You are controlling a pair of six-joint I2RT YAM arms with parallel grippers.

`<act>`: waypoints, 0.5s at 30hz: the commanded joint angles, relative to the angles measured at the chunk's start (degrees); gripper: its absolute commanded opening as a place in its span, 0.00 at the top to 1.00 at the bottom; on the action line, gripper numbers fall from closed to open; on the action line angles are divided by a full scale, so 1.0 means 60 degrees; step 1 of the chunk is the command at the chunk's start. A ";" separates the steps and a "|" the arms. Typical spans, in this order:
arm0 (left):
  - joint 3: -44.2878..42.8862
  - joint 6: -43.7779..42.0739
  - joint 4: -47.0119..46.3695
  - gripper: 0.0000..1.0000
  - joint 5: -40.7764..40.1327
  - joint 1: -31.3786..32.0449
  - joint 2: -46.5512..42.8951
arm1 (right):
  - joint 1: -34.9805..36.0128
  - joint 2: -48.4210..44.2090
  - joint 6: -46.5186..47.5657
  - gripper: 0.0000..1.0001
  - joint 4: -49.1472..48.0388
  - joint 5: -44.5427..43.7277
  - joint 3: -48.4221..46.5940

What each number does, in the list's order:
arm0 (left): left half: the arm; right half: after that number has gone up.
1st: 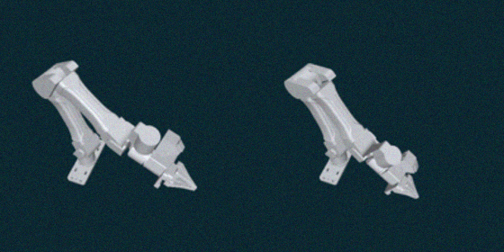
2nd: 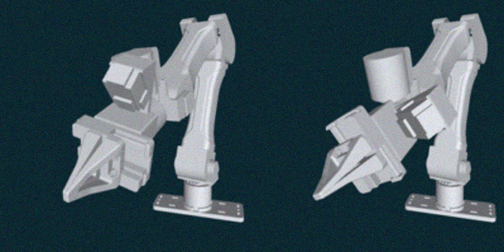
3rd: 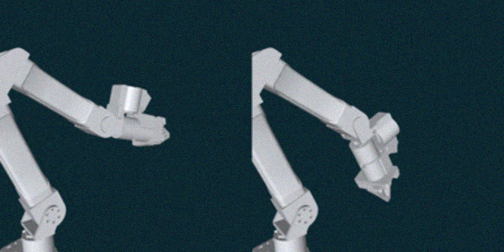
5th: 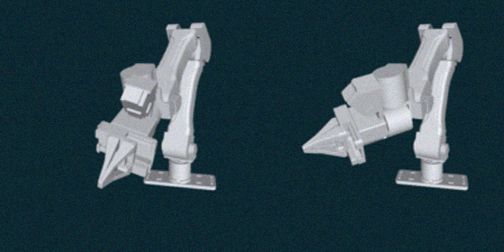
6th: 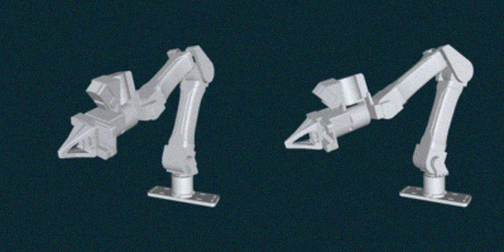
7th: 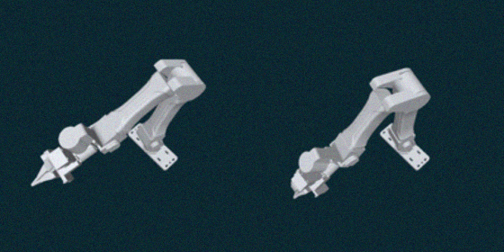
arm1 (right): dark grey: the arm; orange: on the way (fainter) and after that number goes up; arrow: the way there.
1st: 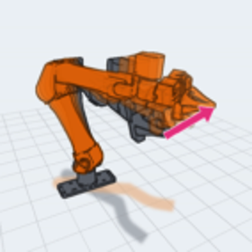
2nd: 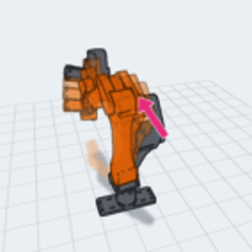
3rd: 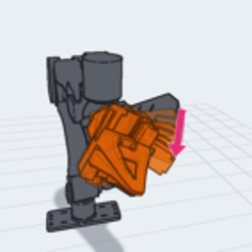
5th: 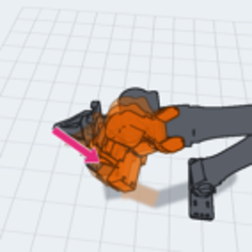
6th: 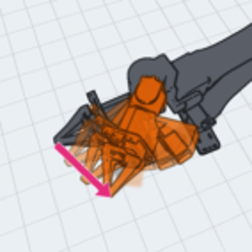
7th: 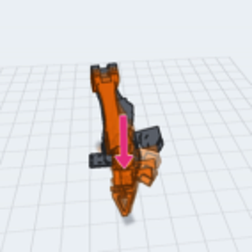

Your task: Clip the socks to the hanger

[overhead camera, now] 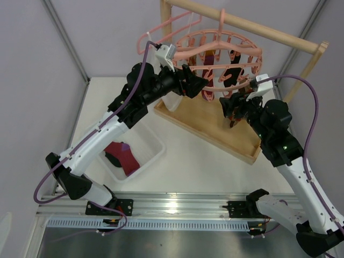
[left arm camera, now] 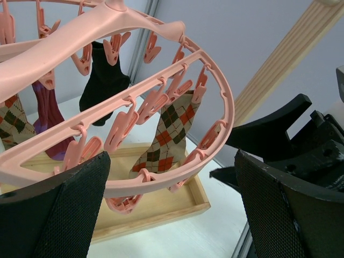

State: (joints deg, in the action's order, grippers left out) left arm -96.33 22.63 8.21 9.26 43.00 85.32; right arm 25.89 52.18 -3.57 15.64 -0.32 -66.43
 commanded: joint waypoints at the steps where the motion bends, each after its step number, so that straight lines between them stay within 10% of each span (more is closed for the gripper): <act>1: 0.0016 0.0139 -0.0225 0.00 -0.0019 0.0084 -0.0318 | 0.0050 0.0063 0.0376 0.29 -0.0541 -0.0987 0.0013; 15: 0.0030 0.0168 -0.0328 0.01 0.0025 0.0157 -0.0333 | 0.0036 0.0428 0.0566 0.29 -0.1228 -0.0138 0.0101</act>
State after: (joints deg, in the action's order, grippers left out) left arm -96.33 22.68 8.03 9.21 43.27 85.30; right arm 25.89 54.26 -1.26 12.95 -1.93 -66.19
